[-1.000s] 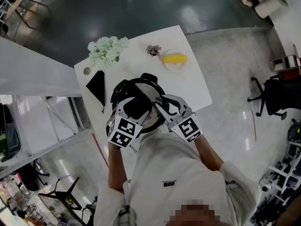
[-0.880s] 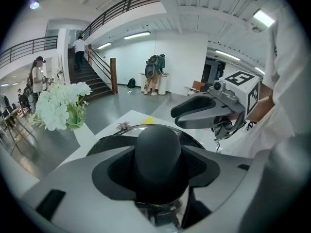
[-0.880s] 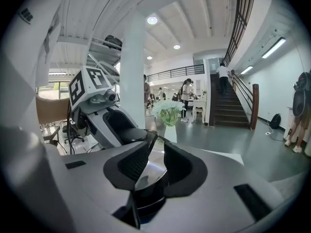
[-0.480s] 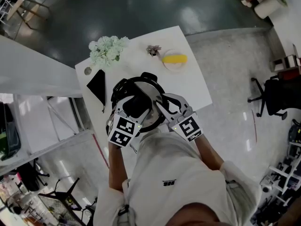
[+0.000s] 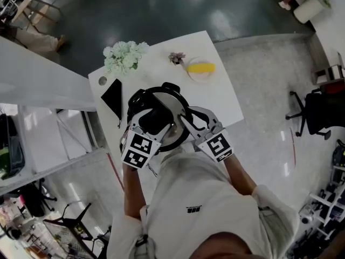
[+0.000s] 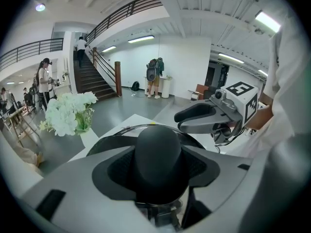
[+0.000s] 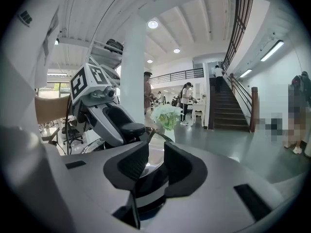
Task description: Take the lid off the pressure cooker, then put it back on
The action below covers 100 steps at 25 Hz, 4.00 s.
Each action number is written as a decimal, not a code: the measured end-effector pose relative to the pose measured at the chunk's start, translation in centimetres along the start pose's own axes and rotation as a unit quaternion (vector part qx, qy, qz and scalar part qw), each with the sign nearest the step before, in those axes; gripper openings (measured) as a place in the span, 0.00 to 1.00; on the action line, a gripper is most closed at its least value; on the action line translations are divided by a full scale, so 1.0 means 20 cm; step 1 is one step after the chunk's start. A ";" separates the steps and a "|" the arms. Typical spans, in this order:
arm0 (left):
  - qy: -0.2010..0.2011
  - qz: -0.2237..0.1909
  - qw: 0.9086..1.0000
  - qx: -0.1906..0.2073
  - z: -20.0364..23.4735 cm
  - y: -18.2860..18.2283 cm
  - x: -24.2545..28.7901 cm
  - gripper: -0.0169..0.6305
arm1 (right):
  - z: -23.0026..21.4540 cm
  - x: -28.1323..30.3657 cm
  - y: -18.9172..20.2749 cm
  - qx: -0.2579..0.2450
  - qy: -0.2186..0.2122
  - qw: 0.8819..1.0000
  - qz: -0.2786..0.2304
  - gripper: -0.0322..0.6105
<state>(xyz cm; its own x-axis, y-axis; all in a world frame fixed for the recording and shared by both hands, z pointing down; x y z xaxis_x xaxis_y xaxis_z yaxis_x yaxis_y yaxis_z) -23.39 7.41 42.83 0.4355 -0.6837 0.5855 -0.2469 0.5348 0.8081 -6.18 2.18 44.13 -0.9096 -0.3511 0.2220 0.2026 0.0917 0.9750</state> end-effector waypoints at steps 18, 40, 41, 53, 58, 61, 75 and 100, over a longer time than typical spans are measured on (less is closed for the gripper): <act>-0.023 -0.014 1.000 0.002 -0.07 -0.20 -0.04 0.47 | -0.10 -0.15 -0.09 -0.002 0.010 0.999 -0.043 0.21; 0.035 -0.020 0.997 0.062 -0.22 -0.55 0.38 0.47 | -0.45 -0.49 -0.08 -0.005 0.100 0.992 -0.074 0.21; 0.038 -0.020 0.997 0.064 -0.23 -0.56 0.41 0.47 | -0.46 -0.50 -0.08 -0.005 0.104 0.992 -0.074 0.21; 0.076 -0.017 0.994 0.082 -0.34 -0.69 0.72 0.47 | -0.66 -0.67 -0.01 0.009 0.145 0.988 -0.053 0.21; 0.084 -0.015 0.993 0.084 -0.39 -0.72 0.84 0.47 | -0.74 -0.73 0.01 0.016 0.154 0.987 -0.044 0.21; 0.090 -0.013 0.992 0.082 -0.43 -0.73 0.91 0.47 | -0.78 -0.75 0.05 0.009 0.155 0.987 -0.045 0.21; 0.108 0.015 0.992 0.071 -0.52 -0.66 1.21 0.47 | -0.96 -0.81 0.19 0.052 0.171 0.984 0.005 0.21; 0.110 0.069 0.991 0.029 -0.68 -0.26 1.56 0.47 | -1.01 -0.89 0.68 0.090 0.180 0.975 0.096 0.21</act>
<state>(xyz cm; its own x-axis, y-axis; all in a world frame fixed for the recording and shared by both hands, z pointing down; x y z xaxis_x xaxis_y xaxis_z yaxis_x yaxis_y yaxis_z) 3.30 -9.90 56.07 0.5703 -0.4778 0.6681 -0.3641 0.5820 0.7271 20.00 -9.12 53.69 -0.6684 -0.6129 0.4214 0.2598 0.3385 0.9044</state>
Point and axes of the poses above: the fingertips, and each gripper's own axes: x forward along the fingers, z to its left, y out of its underside, the point moved 9 cm from there along -x, backward along the fingers, and after that the axes turned 7 degrees about -z, right-handed, at the moved point
